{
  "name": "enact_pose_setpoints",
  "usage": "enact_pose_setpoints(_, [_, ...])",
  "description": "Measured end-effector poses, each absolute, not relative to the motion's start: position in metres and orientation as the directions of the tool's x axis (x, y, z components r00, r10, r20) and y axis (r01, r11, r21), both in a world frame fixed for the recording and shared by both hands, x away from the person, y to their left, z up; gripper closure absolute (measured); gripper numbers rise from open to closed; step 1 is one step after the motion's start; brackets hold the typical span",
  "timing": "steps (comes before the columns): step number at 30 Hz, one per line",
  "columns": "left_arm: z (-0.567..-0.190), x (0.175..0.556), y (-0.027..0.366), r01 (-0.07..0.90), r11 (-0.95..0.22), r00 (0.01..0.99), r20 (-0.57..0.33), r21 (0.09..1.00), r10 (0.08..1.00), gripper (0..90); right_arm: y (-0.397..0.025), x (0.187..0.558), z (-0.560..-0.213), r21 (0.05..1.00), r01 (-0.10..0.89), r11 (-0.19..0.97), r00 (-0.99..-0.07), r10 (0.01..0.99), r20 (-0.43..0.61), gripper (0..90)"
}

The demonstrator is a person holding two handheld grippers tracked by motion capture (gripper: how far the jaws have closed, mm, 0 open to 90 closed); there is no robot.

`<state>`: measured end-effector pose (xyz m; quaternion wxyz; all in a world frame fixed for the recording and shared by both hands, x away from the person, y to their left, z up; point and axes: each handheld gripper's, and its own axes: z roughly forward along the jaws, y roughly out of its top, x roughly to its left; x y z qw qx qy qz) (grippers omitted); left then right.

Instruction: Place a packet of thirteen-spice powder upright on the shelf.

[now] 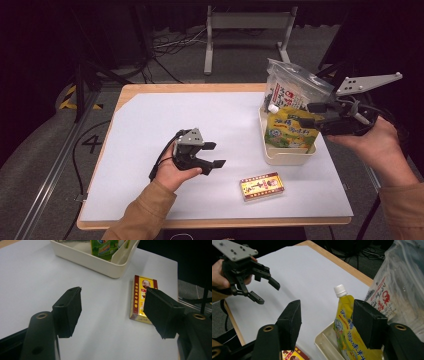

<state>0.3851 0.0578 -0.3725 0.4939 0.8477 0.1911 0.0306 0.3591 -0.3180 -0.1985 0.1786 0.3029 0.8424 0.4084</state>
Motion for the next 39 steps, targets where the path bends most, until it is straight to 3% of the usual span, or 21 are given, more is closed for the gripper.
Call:
enact_pose_setpoints(34, [-0.392,0.36,-0.009,0.321,-0.527,0.937,-0.183,0.787,0.298,22.5,-0.317,0.336,-0.23,0.843,0.385,0.375,-0.758,0.65,0.057,35.2])
enact_pose_setpoints(39, [-0.398,0.359,-0.017,0.324,-0.537,0.936,-0.181,0.779,0.303,16.5,-0.317,0.335,-0.235,0.841,0.394,0.371,-0.758,0.649,0.069,34.9])
